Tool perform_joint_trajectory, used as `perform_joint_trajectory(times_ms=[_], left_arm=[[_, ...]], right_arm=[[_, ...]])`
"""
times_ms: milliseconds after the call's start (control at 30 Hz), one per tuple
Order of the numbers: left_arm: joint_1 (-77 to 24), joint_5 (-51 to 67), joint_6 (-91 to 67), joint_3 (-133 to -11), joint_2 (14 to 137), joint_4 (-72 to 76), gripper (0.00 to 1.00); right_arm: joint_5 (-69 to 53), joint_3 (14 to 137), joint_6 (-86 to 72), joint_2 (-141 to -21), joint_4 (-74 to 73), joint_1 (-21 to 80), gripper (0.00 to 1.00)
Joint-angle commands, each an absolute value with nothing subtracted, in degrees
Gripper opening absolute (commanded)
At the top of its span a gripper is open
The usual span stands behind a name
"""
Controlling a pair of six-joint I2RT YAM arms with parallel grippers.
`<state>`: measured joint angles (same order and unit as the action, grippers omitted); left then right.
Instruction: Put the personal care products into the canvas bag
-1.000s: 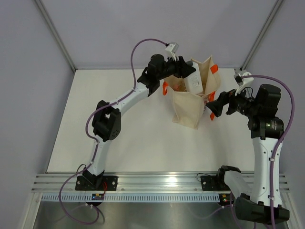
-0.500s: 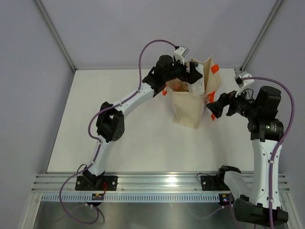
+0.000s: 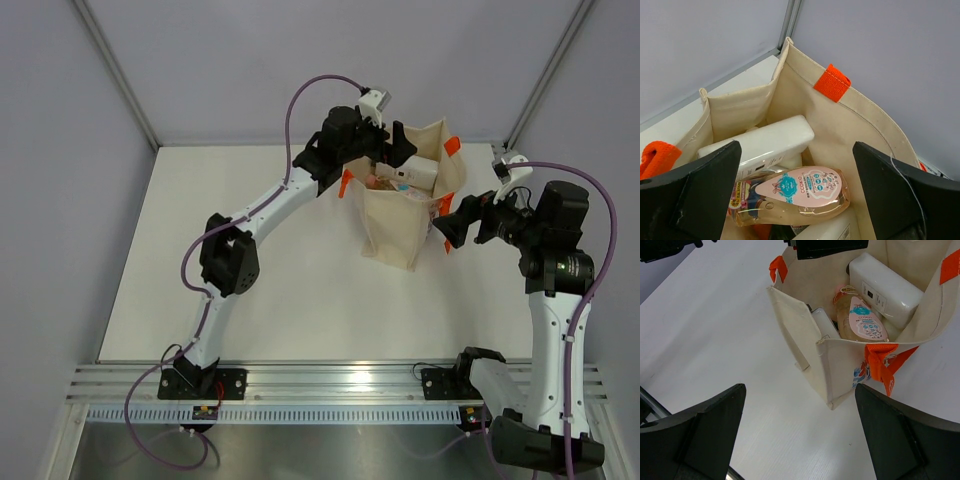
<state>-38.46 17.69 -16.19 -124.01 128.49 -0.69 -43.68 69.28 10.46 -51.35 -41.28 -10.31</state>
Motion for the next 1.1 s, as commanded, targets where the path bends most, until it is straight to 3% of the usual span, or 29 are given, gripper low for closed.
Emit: perform_joint_trajectory(times_ms=[0,300,533,600,1067], left_arm=[[-38.5,18.1,-14.5,-126.3,126.1,0.1,0.99],[-38.0,17.6,-7.0,-122.6,119.6,-2.0,0.99],[-35.0,10.4,1.7,-99.7,94.8,-1.6,0.99],[-34.5,8.0,1.1,-92.6,86.2,-3.0,0.99],[-32.2,-6.4,-8.4,-61.2,44.9,-27.9,0.99]], right_arm=[[-44.6,69.2,9.7,-50.8,-38.7,-10.8,1.00],[-45.3,70.3,12.1,-51.1,-41.6,-10.9,1.00],[-37.8,73.0,13.0,-49.8,-43.9,-10.9,1.00],[-28.3,72.9,6.3,-48.8,-42.0,-10.9,0.99],[-10.6,70.1,-2.9,-41.2,-41.2,-10.9,1.00]])
